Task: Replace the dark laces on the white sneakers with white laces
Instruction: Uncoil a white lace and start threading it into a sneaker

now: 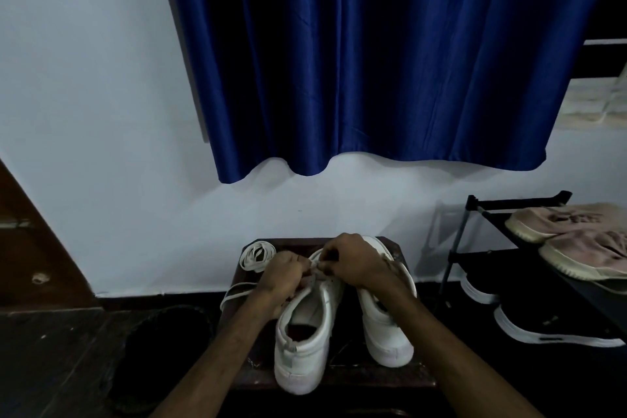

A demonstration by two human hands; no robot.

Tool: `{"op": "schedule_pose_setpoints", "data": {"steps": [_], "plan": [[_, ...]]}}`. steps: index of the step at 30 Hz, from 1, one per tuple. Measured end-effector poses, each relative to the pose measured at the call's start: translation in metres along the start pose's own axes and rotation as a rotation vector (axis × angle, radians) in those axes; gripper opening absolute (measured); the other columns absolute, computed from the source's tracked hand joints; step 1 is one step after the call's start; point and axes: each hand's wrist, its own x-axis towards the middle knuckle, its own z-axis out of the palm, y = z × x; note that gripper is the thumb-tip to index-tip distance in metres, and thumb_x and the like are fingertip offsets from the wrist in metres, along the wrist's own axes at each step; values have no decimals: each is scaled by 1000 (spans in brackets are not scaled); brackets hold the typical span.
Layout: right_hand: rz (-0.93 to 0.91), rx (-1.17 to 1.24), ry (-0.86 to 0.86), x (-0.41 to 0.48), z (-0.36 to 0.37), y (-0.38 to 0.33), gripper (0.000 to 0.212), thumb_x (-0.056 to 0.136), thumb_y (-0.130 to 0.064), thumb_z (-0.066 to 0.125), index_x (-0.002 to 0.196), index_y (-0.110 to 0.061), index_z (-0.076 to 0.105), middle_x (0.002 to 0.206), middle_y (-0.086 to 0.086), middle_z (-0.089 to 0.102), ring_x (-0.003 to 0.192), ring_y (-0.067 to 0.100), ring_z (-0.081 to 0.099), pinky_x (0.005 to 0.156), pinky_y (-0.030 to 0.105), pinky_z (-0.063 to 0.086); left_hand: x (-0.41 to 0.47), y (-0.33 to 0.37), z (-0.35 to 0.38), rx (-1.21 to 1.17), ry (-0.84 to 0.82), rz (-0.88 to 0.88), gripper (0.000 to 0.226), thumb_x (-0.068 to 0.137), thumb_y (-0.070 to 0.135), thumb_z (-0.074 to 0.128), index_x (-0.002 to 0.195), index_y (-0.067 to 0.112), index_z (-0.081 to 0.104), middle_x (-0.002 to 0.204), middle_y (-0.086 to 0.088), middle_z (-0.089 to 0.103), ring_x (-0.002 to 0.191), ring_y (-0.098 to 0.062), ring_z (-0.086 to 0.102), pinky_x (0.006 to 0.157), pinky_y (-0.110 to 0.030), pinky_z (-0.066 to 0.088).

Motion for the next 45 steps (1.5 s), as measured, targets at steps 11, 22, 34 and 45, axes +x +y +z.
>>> {"op": "schedule_pose_setpoints", "data": {"steps": [11, 22, 34, 45], "plan": [[132, 98, -34, 10, 0, -6, 14, 80, -18, 68, 88, -14, 78, 85, 6, 75, 76, 13, 67, 73, 24, 55, -2, 14, -15, 606, -87, -16, 38, 66, 52, 65, 72, 15, 62, 70, -4, 62, 67, -21, 64, 53, -22, 39], [54, 44, -118, 14, 0, -18, 11, 75, -24, 68, 82, -20, 76, 89, 0, 75, 87, 13, 67, 78, 25, 53, -16, 0, -27, 137, 55, -47, 14, 81, -3, 52, 72, 6, 55, 56, -6, 36, 35, -8, 33, 37, -11, 23], [-27, -59, -150, 11, 1, -20, 10, 70, -32, 71, 66, -26, 64, 76, -9, 69, 78, 10, 65, 71, 28, 53, -19, -4, -29, 12, 51, -77, 26, 82, -4, 47, 92, -1, 71, 77, -12, 51, 62, -17, 44, 41, -12, 31], [-80, -256, -157, 11, 6, -23, 16, 78, -33, 63, 69, -27, 52, 85, -8, 58, 91, 17, 55, 87, 39, 43, -28, 2, -22, 43, -30, -34, 20, 93, 11, 50, 86, -2, 64, 80, -13, 55, 74, -24, 59, 50, -41, 59]]}}
